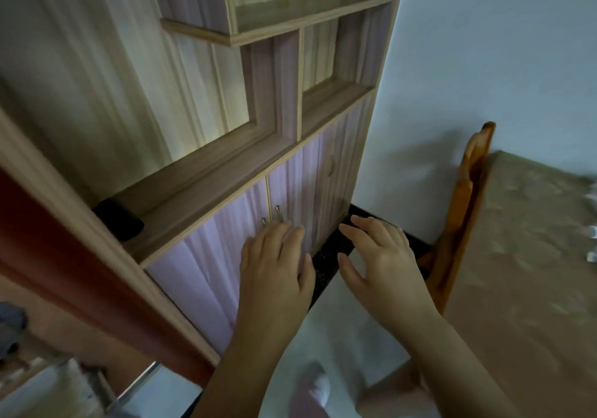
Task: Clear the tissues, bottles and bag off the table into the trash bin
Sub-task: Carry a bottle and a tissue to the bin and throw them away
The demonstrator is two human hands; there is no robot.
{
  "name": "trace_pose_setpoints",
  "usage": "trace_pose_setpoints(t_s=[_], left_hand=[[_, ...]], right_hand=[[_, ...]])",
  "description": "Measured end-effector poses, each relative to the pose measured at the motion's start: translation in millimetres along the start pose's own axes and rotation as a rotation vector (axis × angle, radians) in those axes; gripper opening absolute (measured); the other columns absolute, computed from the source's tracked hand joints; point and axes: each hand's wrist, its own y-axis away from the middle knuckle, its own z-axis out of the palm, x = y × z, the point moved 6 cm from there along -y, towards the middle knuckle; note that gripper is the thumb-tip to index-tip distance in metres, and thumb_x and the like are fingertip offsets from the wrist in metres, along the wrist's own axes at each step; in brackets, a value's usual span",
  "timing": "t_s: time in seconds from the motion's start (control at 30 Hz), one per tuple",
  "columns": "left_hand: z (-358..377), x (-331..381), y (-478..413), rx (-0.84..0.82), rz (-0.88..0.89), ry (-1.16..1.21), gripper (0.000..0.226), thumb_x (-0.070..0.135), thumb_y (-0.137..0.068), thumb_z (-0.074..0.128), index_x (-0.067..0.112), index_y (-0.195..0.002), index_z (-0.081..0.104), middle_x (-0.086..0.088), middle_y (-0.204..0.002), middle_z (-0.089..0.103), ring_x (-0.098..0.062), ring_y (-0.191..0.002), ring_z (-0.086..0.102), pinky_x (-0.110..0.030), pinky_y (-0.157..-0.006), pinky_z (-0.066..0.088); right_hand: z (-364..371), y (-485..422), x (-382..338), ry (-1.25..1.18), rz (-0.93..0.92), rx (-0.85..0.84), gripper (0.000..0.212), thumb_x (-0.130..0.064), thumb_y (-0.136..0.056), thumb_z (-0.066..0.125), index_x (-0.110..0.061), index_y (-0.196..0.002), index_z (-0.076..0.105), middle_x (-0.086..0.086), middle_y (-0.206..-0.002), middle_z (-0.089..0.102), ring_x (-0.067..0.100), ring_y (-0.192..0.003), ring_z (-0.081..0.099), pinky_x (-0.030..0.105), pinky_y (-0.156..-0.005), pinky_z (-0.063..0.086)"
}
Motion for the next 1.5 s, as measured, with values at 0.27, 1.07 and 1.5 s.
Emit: trace_pose_setpoints(t_s=[0.27, 1.07, 1.5], left_hand=[[77.3, 24.3, -125.0, -0.092, 0.197, 0.057, 0.039, 0.026, -0.084, 0.043, 0.005, -0.112, 0.060, -0.014, -0.110, 0.062, -0.031, -0.101, 0.058, -0.044, -0.085, 0.048], [322.7, 215.2, -278.9, -0.446, 0.820, 0.563, 0.040, 0.027, -0.085, 0.042, 0.008, -0.116, 0.059, -0.012, -0.116, 0.061, -0.028, -0.112, 0.053, -0.042, -0.095, 0.041], [422.5, 288.5, -323.5, -0.624, 1.012, 0.699, 0.034, 0.018, -0.084, 0.059, 0.004, -0.114, 0.061, -0.015, -0.112, 0.063, -0.031, -0.109, 0.057, -0.050, -0.088, 0.050]], right_hand=[[-2.5, -81.0, 97.0, 0.067, 0.168, 0.078, 0.035, -0.022, -0.078, 0.057, -0.008, -0.110, 0.062, 0.015, -0.111, 0.062, 0.033, -0.103, 0.056, 0.053, -0.090, 0.042], [-74.8, -82.3, 337.3, 0.545, 0.951, 0.363, 0.047, -0.007, -0.065, 0.079, -0.006, -0.109, 0.063, 0.016, -0.110, 0.063, 0.037, -0.102, 0.057, 0.052, -0.087, 0.043], [-108.4, -45.4, 407.2, 0.740, 1.374, 0.493, 0.040, -0.008, -0.070, 0.075, -0.005, -0.108, 0.064, 0.018, -0.107, 0.063, 0.041, -0.097, 0.056, 0.053, -0.086, 0.042]])
